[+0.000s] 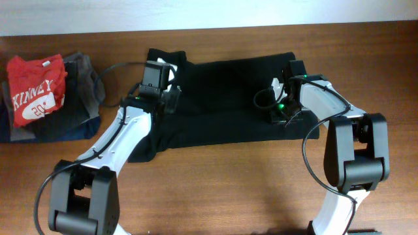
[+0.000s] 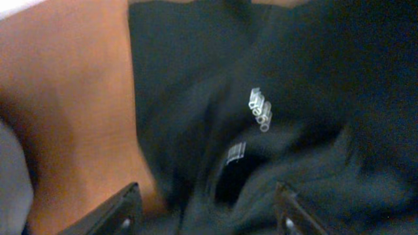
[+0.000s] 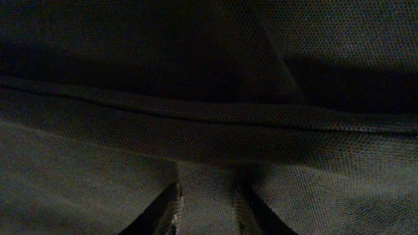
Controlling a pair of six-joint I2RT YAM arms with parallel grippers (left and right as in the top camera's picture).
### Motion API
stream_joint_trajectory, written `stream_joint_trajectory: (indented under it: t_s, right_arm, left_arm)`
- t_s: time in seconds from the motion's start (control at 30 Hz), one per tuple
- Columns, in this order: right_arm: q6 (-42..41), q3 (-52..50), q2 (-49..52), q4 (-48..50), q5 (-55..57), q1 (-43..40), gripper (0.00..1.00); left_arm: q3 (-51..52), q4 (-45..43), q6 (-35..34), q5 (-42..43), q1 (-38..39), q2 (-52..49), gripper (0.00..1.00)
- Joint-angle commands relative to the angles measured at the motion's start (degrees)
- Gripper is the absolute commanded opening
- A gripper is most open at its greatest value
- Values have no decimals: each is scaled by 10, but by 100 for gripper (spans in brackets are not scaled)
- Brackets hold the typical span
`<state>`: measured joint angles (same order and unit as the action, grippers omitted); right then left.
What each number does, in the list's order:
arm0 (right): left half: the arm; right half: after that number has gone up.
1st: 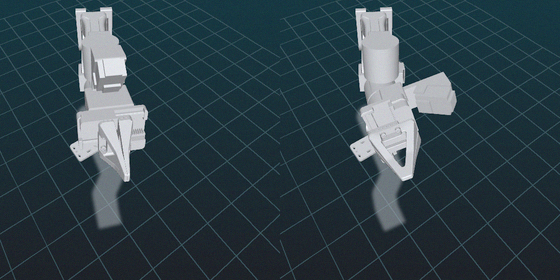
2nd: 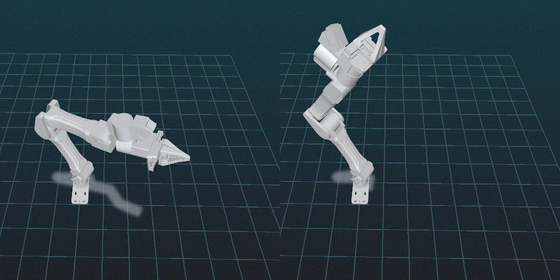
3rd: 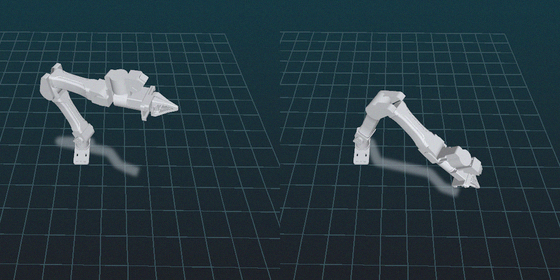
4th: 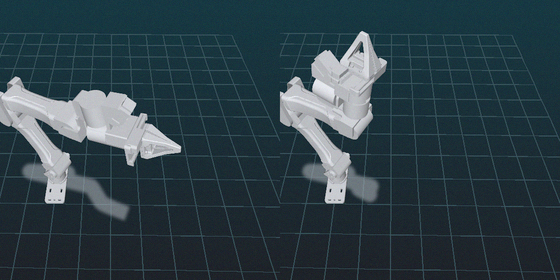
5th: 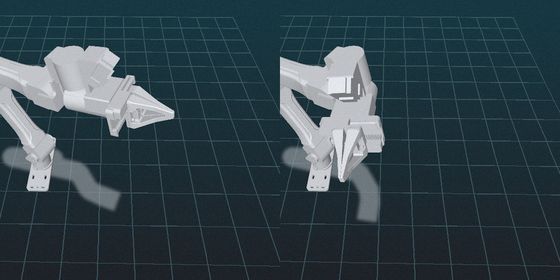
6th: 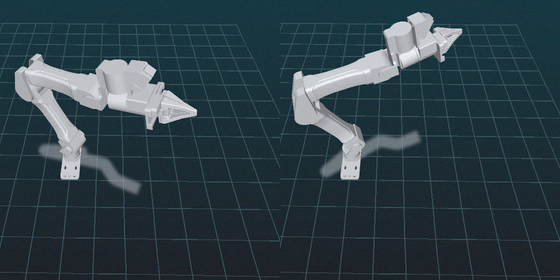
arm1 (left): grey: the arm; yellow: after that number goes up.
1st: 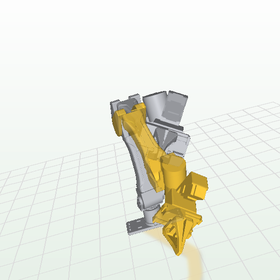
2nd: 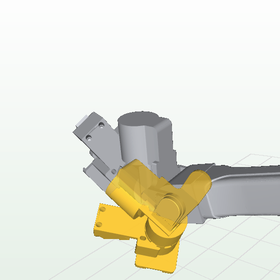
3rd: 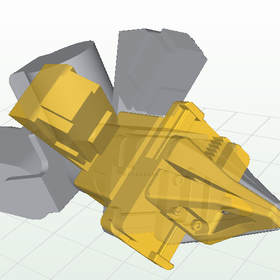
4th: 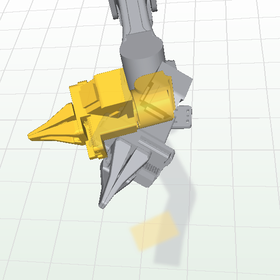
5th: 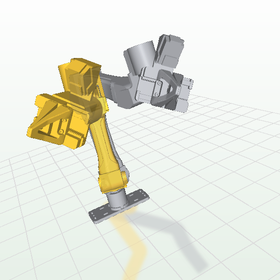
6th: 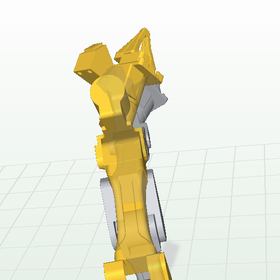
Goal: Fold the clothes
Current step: 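Fold the front edge backward with both grippers toward the shirt's middle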
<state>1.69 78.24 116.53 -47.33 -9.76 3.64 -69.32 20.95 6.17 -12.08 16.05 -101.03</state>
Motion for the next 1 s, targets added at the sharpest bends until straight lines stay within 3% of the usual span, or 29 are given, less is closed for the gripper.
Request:
stream_joint_trajectory:
  t_s: [0.0,0.17,0.3,0.53,0.7,0.8,0.97]
  right_arm:
    - [-1,-1,21,-7,14,0,32]
    - [-3,61,-17,-75,14,-23,32]
    - [-10,100,-49,-121,23,-70,34]
    - [-15,61,-47,-147,30,-146,37]
    - [-15,-7,-46,-97,29,-154,41]
    - [-16,-39,-46,-64,29,-153,49]
    - [-16,-78,-46,-25,29,-153,53]
  left_arm:
    - [2,86,-1,-3,-2,-3,66]
    - [2,235,-40,18,1,-3,65]
    - [8,271,-56,20,0,-3,61]
    - [66,214,-61,19,0,-3,59]
    - [122,147,-84,19,-2,-3,49]
    - [157,125,-83,17,-9,-3,47]
    - [197,82,-96,18,-39,-3,42]
